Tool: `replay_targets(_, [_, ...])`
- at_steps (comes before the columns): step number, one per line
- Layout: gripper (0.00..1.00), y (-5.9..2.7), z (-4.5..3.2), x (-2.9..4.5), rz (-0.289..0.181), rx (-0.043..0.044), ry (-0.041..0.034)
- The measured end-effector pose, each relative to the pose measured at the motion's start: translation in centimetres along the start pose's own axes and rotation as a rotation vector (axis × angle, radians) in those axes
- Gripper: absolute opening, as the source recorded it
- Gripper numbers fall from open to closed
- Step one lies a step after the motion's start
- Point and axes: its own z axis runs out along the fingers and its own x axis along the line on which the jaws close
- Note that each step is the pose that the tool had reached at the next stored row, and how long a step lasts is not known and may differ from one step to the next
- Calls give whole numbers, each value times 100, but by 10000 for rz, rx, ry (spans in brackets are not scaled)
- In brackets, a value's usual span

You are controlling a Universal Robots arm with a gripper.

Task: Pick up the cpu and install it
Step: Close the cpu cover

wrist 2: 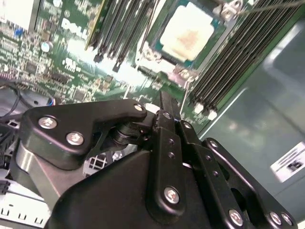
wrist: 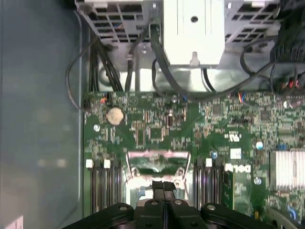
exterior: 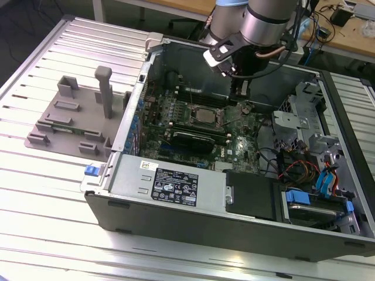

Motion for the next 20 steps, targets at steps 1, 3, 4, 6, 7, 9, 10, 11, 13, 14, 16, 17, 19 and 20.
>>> replay_targets(1, [11,23,1,0,2,0,1])
replay_targets(3, [11,112,5,1,2,0,3])
replay_targets(4, [11,134,6,1,1,1,1])
replay_targets(6, [11,188,8,1,0,1,2])
replay_targets(7, [11,211,9,1,1,1,2])
replay_targets(9, [11,310,12,2,1,2,1])
replay_targets(10, [11,336,13,2,0,2,1])
replay_targets(11, [11,366,14,2,-1,2,0])
replay_targets(13, [11,411,17,3,1,2,2])
replay_targets(14, [11,440,22,3,0,9,2])
replay_targets(16, [11,464,49,2,0,29,-1])
replay_targets(17, [11,471,72,2,0,41,1])
replay_targets(19, [11,481,140,1,2,77,0])
replay_targets(20, [11,481,169,0,3,95,-2])
